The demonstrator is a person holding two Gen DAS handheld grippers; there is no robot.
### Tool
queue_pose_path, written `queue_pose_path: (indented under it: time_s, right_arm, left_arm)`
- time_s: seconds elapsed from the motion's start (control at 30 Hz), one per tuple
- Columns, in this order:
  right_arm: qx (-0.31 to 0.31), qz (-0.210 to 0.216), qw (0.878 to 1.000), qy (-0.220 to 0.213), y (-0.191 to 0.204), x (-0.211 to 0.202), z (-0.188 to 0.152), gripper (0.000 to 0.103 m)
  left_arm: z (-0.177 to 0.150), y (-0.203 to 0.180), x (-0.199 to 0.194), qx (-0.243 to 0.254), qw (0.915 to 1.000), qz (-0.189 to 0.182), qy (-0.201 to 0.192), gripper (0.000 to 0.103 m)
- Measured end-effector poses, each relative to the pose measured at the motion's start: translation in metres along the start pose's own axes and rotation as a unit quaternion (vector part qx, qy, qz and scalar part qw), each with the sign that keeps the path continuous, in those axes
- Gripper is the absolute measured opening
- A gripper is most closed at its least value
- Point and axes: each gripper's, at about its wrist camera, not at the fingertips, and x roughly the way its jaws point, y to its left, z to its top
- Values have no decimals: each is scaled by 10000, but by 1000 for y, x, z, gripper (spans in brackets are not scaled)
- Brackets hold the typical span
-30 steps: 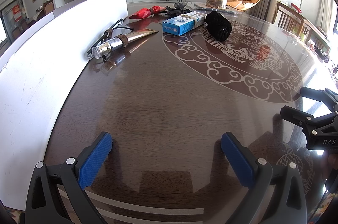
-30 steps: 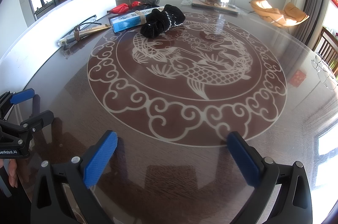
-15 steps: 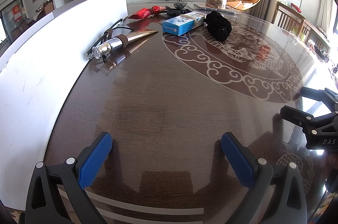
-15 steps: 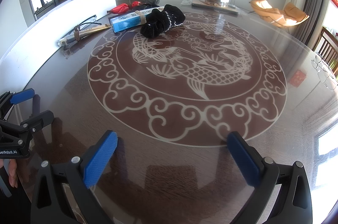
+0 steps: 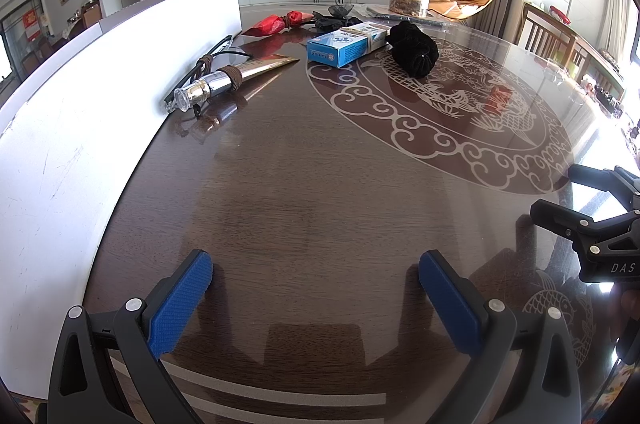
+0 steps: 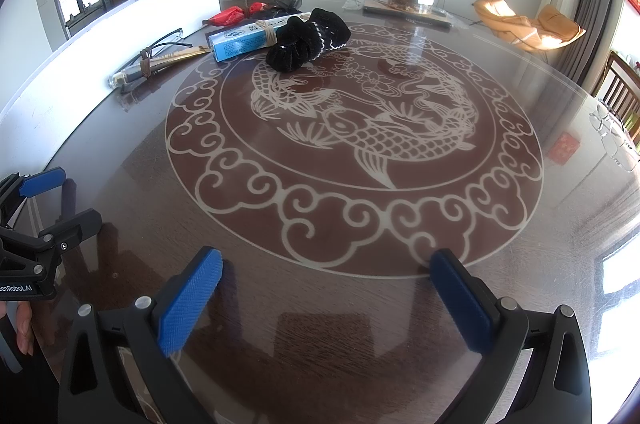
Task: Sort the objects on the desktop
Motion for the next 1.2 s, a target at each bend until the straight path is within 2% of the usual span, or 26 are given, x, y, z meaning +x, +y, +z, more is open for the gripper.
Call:
queue_pose_path:
  time_s: [0.33,0.57,0.83,0.97,1.1,1.2]
  right_arm:
    - [0,0,10000,1,0,0,0,103]
    - [0,1,10000,1,0,0,0,103]
    - [-40,42,10000,18,1,3,6,103]
    - [-96,225,9996,171,0,26,42,103]
    - [36,253,9996,-146,-2,49,102,103]
    - [251,187,9993,-183,-2,76,147,103]
  left_arm:
    - [0,2,-4,120,9999,-86,59,103]
    - [-2,16,-5,-89,9999,55,49,103]
    - [-2,16,-4,-93,9999,73,-24,103]
    - [-2,16,-3,-107,9999,80,-38,103]
    - [-2,16,-3,-108,9999,85,-50,103]
    - [-2,16,-3,-118,9999,100,-70,103]
